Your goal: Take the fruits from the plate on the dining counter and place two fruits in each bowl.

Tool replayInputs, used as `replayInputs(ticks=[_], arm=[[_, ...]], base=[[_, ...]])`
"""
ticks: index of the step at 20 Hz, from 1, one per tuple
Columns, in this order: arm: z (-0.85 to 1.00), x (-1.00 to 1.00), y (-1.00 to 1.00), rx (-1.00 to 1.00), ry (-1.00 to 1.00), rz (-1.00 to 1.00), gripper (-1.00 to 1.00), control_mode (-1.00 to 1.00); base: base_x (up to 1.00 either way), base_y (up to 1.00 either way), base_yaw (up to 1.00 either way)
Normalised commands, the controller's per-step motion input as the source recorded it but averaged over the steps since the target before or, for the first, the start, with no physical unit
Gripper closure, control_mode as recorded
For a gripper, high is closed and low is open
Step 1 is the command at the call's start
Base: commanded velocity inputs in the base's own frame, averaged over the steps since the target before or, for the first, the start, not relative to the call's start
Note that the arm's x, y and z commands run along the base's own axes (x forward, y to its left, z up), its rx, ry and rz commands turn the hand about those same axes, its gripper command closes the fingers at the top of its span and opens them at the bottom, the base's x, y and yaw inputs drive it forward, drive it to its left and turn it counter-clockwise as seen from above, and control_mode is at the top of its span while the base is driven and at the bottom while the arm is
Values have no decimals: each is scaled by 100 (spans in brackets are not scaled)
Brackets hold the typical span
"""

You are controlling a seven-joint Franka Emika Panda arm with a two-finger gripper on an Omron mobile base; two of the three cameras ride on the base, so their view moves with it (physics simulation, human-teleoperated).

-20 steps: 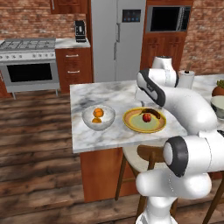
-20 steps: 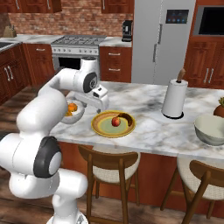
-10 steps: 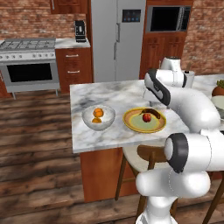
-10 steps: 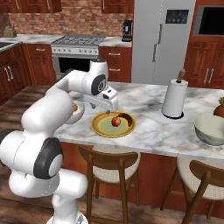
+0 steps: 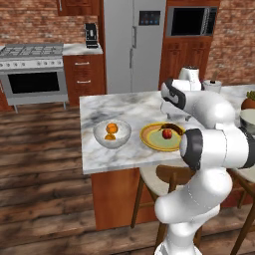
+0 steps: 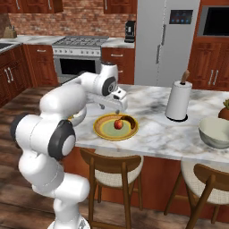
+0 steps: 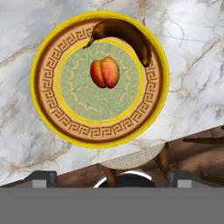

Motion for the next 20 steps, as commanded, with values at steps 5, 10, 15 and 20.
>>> replayInputs(ticks=[5,10,15,20], arm=[[-20,46,0,0,5,3,-100,-100],[-13,22,-3,1,7,1,-100,-100],[-36,29,-13,2,6,2,-100,-100],[-42,41,0,0,10,0,-100,-100]], base=[[0,0,0],[0,0,0],[0,0,0],[0,0,0]])
